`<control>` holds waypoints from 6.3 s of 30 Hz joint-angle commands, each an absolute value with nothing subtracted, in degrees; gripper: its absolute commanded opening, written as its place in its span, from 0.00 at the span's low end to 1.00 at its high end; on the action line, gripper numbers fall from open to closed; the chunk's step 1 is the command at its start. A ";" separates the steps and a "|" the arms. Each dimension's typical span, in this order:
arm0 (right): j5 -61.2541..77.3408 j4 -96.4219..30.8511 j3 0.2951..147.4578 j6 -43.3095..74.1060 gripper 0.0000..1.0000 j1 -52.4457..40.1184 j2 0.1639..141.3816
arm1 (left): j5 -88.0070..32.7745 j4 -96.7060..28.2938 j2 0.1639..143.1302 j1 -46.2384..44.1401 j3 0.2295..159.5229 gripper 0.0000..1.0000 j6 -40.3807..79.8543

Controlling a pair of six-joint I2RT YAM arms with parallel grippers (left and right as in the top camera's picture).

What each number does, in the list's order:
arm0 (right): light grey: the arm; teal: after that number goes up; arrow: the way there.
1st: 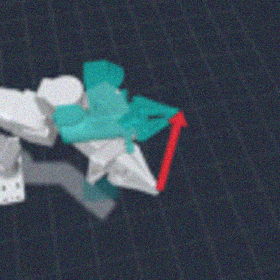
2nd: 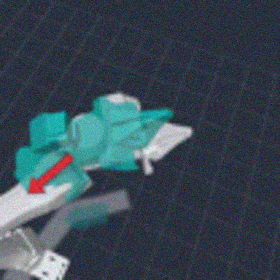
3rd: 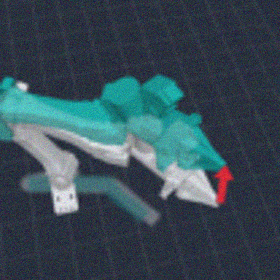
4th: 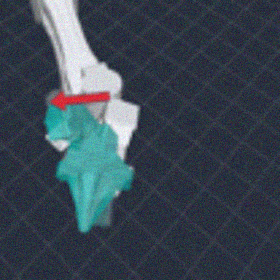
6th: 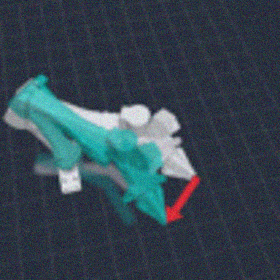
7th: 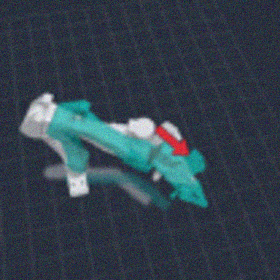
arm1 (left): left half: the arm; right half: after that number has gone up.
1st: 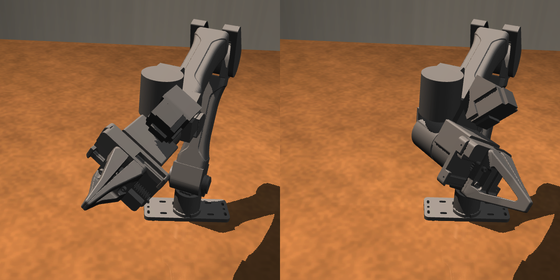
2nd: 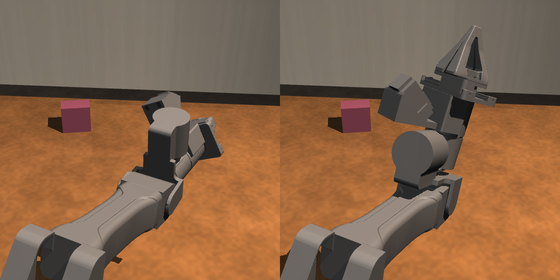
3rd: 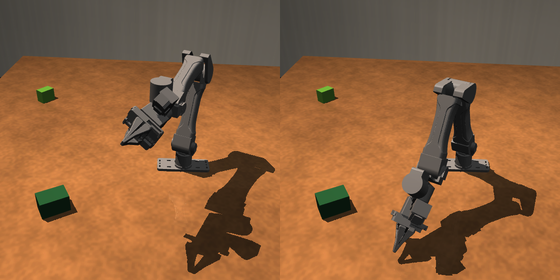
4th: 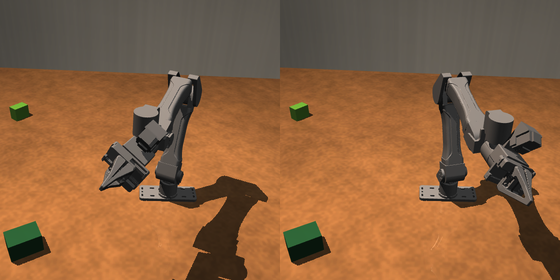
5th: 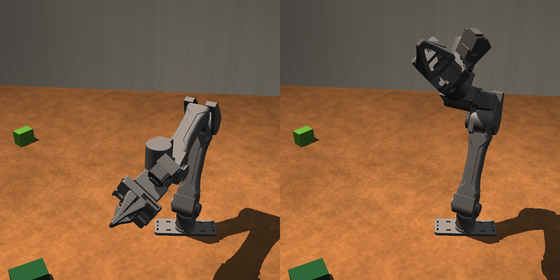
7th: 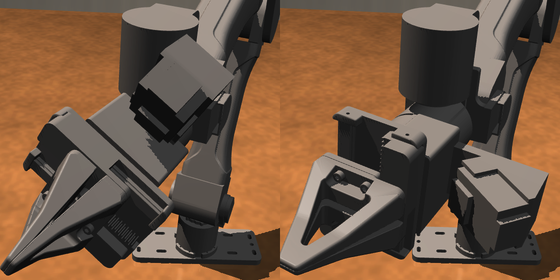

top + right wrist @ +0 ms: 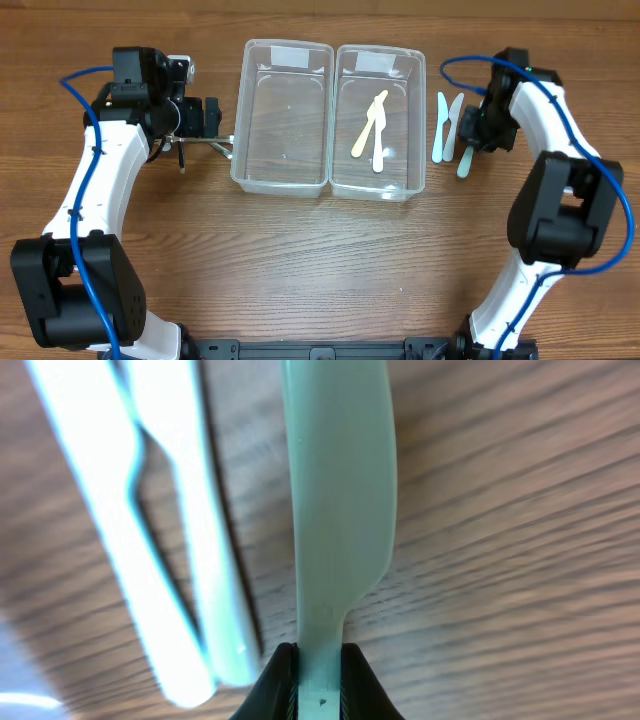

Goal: Pack container
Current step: 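Carry pale-blue knife into right container and release it, then move right gripper to a white knife and grasp it, then carry white knife into right container and release it, then move right gripper to the last pale-blue knife and grasp it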

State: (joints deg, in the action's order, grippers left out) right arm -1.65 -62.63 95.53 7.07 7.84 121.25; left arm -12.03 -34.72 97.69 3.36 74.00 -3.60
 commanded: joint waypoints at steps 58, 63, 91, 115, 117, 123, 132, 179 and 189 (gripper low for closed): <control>1.85 -56.03 96.71 4.45 0.49 7.68 117.86 | -12.95 -34.68 98.15 3.07 75.59 1.00 -4.73; 1.85 -55.57 96.68 4.47 0.46 7.14 120.64 | -12.95 -34.68 98.15 3.07 75.59 1.00 -4.73; 1.83 -53.87 96.33 4.47 0.39 5.96 127.87 | -12.95 -34.68 98.15 3.07 75.59 1.00 -4.73; -5.13 -59.29 96.79 4.58 0.04 5.96 131.35 | -12.93 -34.68 98.15 3.07 75.59 1.00 -4.73; -5.13 -59.77 97.41 4.67 0.04 5.96 130.45 | -12.95 -34.68 98.15 3.07 75.59 1.00 -4.73; -5.10 -59.29 98.76 4.67 0.04 5.96 124.73 | -12.95 -34.68 98.15 3.07 75.59 1.00 -4.73; -5.04 -59.96 98.76 4.69 0.04 5.93 118.93 | -12.95 -34.68 98.15 3.07 75.59 1.00 -4.73; 3.14 -55.83 104.57 9.26 0.64 2.85 107.04 | -12.95 -34.68 98.15 2.98 75.59 1.00 -4.73; 5.26 -52.88 93.06 9.21 0.59 5.69 113.36 | -12.95 -34.68 98.15 2.98 75.59 1.00 -4.73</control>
State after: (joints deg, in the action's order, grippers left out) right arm 4.25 -53.30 94.74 8.93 6.02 109.58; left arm -12.03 -34.74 97.69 3.36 74.00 -3.60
